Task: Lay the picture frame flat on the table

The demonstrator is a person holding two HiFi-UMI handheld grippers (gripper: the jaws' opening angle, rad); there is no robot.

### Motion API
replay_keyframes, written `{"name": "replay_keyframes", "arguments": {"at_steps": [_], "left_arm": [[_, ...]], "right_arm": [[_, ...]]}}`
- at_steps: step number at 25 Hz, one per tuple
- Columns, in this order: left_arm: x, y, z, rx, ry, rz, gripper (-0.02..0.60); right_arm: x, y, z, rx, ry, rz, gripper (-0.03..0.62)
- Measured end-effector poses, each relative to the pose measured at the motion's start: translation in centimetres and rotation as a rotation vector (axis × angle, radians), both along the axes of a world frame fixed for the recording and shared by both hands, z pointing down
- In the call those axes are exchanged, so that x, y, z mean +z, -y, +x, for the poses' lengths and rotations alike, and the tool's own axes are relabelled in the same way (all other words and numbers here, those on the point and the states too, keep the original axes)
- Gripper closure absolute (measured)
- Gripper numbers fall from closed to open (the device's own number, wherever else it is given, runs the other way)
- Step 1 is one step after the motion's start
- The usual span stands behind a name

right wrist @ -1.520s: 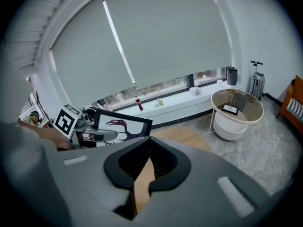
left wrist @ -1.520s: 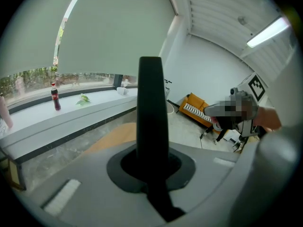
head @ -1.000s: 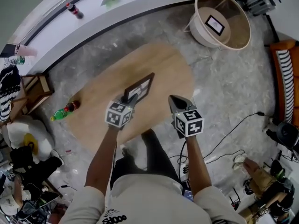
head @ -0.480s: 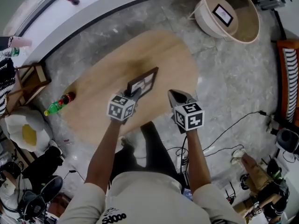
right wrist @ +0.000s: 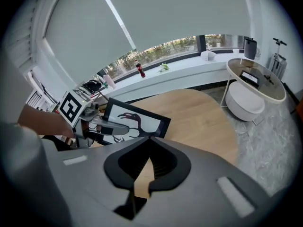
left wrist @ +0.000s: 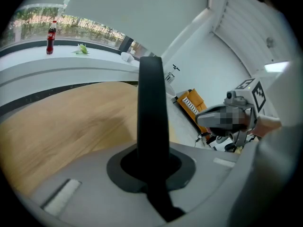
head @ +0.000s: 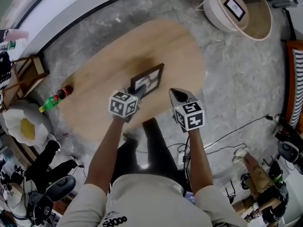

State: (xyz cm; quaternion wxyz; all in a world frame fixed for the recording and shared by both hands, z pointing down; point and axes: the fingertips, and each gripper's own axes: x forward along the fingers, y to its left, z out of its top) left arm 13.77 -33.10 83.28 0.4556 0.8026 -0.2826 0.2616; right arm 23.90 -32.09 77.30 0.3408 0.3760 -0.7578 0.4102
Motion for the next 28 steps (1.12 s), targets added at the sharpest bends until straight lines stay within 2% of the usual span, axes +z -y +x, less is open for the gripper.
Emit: {"name": "replay_keyframes", "arguments": {"at_steps": [6,12,17,22,28], "left_arm": [[1.1,0.0,-0.2,-0.062,-0.021,-0.055,0.56],[1.5,0.4,-0.1,-0.094,-0.043,-0.067,0.56],[2.4,1.0,-0.1,-0.113,-0.02,-0.08,0.548],[3.5,1.3,-0.1,-0.163,-0.027,-0.113,0.537],[4.4,1.4,-0.3,-0.233,-0.074,-0.179,0.535]], "right_arm": [[1.0,-1.0,-1.0,0.008,0.057,-0.051,0.591],[1.8,-1.4,-0.8,0.035,0.033,-0.04,0.591],[2.3,-1.4,-0.3,0.064,0.033,-0.043,0.591],[2.8,-1.7,0.4,0.078,0.034,-0.057,0.591],[3.4,-1.8,0.9,0.069,0.007,-0.064,0.591]]}}
